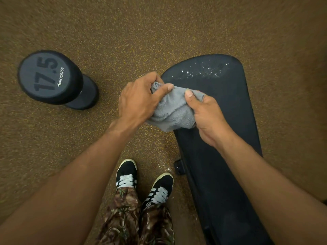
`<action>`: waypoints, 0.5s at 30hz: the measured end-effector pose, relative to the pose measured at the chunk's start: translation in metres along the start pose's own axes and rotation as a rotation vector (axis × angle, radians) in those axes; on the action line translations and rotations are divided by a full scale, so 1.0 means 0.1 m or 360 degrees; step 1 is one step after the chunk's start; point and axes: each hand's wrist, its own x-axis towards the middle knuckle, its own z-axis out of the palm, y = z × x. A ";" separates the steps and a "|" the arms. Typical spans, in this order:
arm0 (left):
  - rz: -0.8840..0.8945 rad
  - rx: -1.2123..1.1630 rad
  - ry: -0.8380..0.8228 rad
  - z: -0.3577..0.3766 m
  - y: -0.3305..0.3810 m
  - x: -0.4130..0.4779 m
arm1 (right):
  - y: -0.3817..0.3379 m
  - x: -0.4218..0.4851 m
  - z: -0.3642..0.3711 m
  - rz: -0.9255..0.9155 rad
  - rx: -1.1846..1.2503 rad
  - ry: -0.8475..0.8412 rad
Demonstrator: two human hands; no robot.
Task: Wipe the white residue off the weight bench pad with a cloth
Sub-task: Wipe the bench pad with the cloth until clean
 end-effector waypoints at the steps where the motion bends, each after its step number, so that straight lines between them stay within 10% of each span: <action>1: 0.0013 0.0070 0.0026 0.01 0.01 0.01 | 0.00 0.03 0.00 -0.0012 0.0007 0.0014; 10: -0.0172 -0.0092 0.0569 0.07 0.06 -0.09 | -0.04 0.17 0.30 -0.0015 0.0105 0.0033; 15: -0.0439 -0.0579 0.0254 0.24 0.18 -0.34 | -0.11 0.12 0.39 -0.0059 0.0119 -0.0091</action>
